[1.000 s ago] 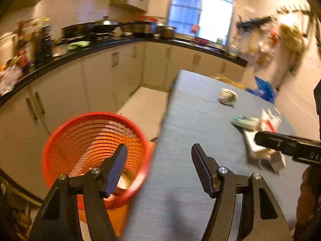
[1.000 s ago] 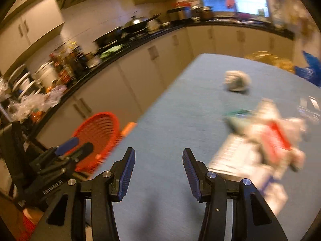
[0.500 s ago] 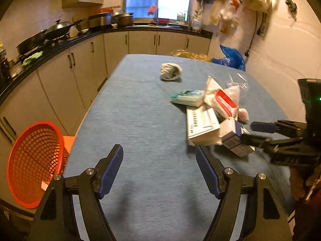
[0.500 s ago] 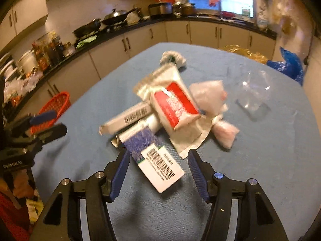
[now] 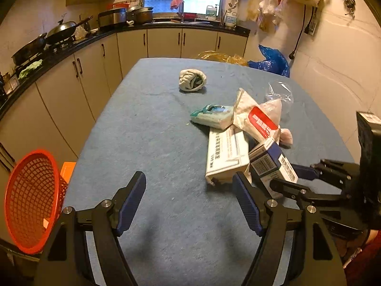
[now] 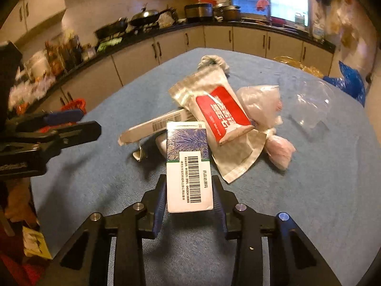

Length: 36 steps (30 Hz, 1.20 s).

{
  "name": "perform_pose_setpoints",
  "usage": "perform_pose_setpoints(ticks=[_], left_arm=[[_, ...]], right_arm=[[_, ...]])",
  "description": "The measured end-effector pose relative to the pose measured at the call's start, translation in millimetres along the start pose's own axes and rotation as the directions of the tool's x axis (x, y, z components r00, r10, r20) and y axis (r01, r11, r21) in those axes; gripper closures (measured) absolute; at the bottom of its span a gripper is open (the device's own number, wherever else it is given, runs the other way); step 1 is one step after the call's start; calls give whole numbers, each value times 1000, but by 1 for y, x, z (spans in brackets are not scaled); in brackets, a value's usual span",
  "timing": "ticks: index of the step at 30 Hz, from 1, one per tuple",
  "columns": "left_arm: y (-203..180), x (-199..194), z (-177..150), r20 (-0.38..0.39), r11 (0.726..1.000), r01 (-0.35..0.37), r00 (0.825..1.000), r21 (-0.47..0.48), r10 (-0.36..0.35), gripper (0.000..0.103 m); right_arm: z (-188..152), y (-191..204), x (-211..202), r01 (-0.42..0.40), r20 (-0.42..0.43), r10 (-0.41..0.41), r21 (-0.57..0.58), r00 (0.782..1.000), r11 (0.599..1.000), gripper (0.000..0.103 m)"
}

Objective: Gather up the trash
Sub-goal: 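Grasp the white medicine box with the left gripper while the right grasps the barcoded box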

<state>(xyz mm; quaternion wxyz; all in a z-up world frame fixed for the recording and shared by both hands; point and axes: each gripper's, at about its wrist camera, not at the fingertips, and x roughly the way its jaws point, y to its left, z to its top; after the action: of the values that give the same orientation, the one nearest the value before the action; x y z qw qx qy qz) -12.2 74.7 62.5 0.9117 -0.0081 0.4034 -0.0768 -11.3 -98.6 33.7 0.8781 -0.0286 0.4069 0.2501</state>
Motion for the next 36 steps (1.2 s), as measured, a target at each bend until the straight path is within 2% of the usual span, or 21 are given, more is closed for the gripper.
perform_pose_setpoints(ticks=[7, 10, 14, 18, 20, 23, 36], left_arm=[[-11, 27, 21, -72, 996, 81, 994, -22, -82, 29], [-21, 43, 23, -114, 995, 98, 989, -9, -98, 29], [-34, 62, 25, -139, 996, 86, 987, 22, -82, 29], [-36, 77, 25, -139, 996, 84, 987, 16, -81, 31], [-33, 80, 24, -138, 995, 102, 985, 3, -101, 43], [-29, 80, 21, -127, 991, 136, 983, -10, -136, 54], [-18, 55, -1, -63, 989, 146, 987, -20, -147, 57]], right_arm=[[-4, -23, -19, -44, 93, 34, 103, 995, 994, 66], [-5, -30, -23, -66, 124, 49, 137, 991, 988, 66], [-7, -38, -25, -70, 131, 48, 173, 990, 983, 66], [-6, -37, -27, -76, 138, 52, 178, 989, 981, 66], [-6, -35, -26, -77, 136, 53, 174, 989, 982, 66], [-6, -36, -26, -78, 136, 55, 170, 989, 982, 66], [-6, -35, -20, -65, 121, 47, 153, 992, 986, 66]])
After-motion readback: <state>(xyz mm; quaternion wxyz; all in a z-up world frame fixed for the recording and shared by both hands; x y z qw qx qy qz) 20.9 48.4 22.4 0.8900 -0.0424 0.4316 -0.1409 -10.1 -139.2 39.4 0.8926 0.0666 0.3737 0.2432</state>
